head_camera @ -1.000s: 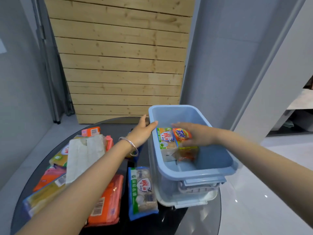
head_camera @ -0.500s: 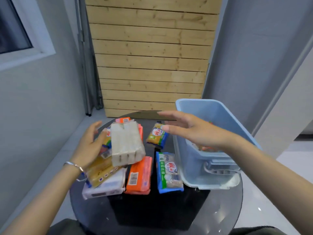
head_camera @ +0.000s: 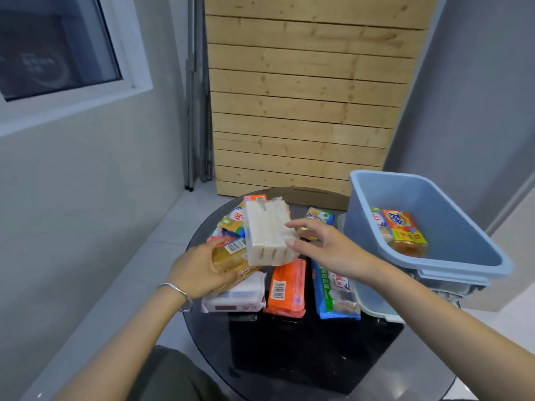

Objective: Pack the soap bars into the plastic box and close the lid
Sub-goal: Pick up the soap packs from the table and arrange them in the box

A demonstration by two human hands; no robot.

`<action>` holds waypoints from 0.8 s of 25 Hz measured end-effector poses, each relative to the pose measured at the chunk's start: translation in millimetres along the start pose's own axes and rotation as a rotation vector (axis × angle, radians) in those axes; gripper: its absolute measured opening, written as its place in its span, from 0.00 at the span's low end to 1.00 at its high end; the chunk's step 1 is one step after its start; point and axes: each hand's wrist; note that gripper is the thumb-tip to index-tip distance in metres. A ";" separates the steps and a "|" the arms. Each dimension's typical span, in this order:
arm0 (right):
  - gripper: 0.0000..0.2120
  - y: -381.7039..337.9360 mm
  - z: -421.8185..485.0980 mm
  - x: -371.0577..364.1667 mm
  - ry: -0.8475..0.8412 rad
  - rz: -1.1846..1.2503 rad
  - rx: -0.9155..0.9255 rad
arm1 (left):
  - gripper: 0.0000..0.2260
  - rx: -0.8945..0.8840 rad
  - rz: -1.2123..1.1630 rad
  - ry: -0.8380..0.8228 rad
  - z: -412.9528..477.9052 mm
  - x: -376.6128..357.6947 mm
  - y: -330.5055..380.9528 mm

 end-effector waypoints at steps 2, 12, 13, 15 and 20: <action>0.22 1.5 3.9 0.5 -0.008 -0.007 -0.001 | 0.34 0.061 -0.033 -0.031 -2.5 11.4 -2.9; 0.15 3.9 19.0 3.7 0.136 0.179 -0.167 | 0.20 0.207 -0.991 -0.003 2.8 59.2 29.7; 0.16 11.4 19.1 4.2 0.186 0.188 -0.240 | 0.18 0.207 -1.165 -0.084 6.6 51.9 39.0; 0.19 36.5 13.0 -0.4 0.177 0.126 -0.385 | 0.14 0.205 -1.389 -0.194 12.9 33.6 54.7; 0.42 96.9 -5.3 -36.9 0.008 -0.292 -0.532 | 0.21 0.246 -1.604 -0.251 20.3 -4.2 71.6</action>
Point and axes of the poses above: each hand's wrist, its own z-axis towards the middle knuckle, its own x-axis out of the back of the hand, y = z × x, and after that the axes turned 7 degrees about -z, right-handed
